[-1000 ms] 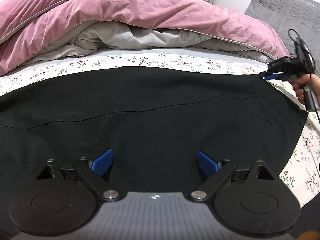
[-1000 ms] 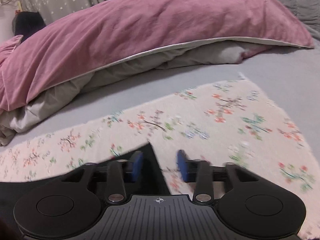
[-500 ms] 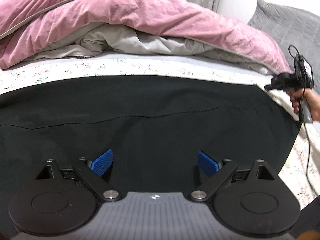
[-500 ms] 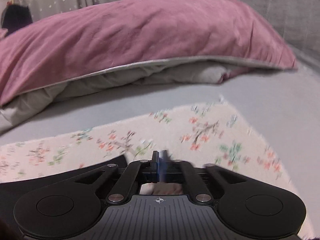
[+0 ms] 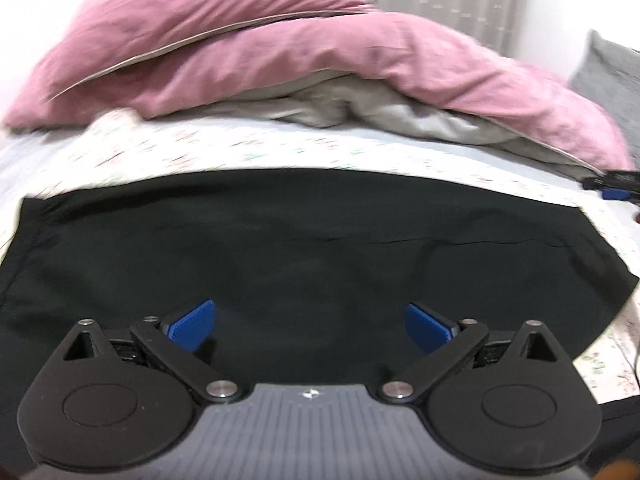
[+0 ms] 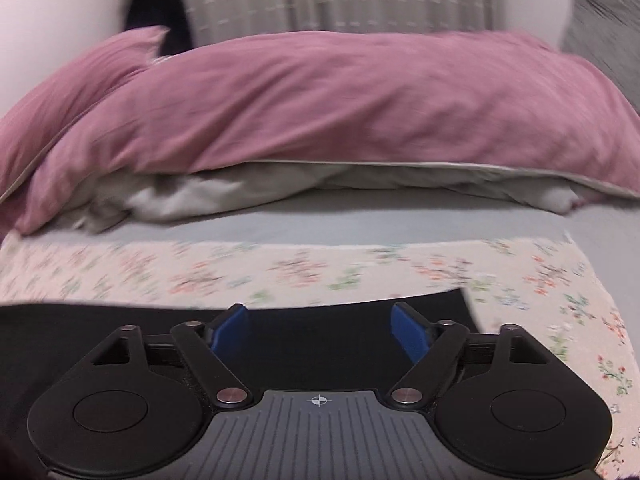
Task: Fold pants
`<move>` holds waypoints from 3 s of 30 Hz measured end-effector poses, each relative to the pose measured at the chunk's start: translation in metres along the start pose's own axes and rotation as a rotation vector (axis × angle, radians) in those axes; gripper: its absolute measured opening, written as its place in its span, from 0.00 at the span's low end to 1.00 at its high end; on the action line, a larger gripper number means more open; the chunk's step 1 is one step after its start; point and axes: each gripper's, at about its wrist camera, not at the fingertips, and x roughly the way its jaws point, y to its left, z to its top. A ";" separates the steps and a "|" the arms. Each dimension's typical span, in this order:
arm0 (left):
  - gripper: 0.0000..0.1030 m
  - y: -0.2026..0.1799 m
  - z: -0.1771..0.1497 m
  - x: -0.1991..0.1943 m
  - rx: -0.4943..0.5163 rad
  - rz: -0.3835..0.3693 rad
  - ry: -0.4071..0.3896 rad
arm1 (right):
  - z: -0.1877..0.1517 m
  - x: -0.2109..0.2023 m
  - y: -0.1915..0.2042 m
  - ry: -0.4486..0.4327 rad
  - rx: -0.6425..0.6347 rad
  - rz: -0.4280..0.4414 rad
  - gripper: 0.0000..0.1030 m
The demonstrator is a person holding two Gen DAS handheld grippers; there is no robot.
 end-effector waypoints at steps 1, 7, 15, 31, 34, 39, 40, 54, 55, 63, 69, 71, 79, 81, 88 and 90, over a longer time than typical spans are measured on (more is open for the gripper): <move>1.00 0.009 -0.002 -0.002 -0.020 0.007 0.010 | -0.001 -0.004 0.011 0.001 -0.016 0.011 0.82; 1.00 0.036 -0.011 -0.011 -0.066 0.010 0.047 | -0.018 -0.025 0.078 0.011 -0.102 0.041 0.89; 1.00 0.064 -0.021 -0.023 -0.090 0.049 0.051 | -0.041 -0.035 0.155 0.079 -0.216 0.112 0.94; 1.00 0.102 -0.042 -0.011 -0.199 0.115 0.053 | -0.025 0.030 0.332 0.117 -0.567 0.342 0.94; 1.00 0.107 -0.044 -0.009 -0.218 0.121 0.052 | -0.022 0.052 0.362 0.114 -0.623 0.354 0.94; 1.00 0.107 -0.048 -0.005 -0.180 0.138 0.045 | -0.019 0.088 0.400 0.075 -0.771 0.321 0.94; 1.00 0.105 -0.048 -0.004 -0.164 0.147 0.046 | -0.017 0.098 0.404 0.080 -0.788 0.302 0.93; 1.00 0.103 -0.050 -0.002 -0.115 0.159 0.052 | -0.016 0.148 0.416 0.315 -0.752 0.319 0.07; 1.00 0.103 -0.051 -0.002 -0.116 0.158 0.052 | -0.017 0.146 0.420 0.315 -0.763 0.312 0.04; 1.00 0.103 -0.049 -0.002 -0.124 0.156 0.057 | -0.008 0.085 0.435 0.168 -0.839 0.194 0.00; 1.00 0.105 -0.044 -0.017 -0.167 0.103 0.059 | 0.004 -0.017 0.435 0.024 -0.874 0.171 0.00; 1.00 0.105 -0.043 -0.024 -0.174 0.087 0.046 | -0.003 -0.055 0.439 -0.024 -0.901 0.167 0.00; 1.00 0.119 -0.046 -0.073 -0.264 0.061 -0.005 | -0.078 -0.174 0.454 -0.116 -1.005 0.192 0.00; 1.00 0.119 -0.059 -0.089 -0.271 0.059 -0.003 | -0.104 -0.192 0.454 -0.113 -1.025 0.208 0.00; 1.00 0.137 -0.105 -0.126 -0.366 0.043 0.024 | -0.193 -0.205 0.448 -0.042 -1.001 0.288 0.00; 1.00 0.141 -0.112 -0.133 -0.404 0.010 0.007 | -0.214 -0.194 0.445 0.018 -0.936 0.315 0.00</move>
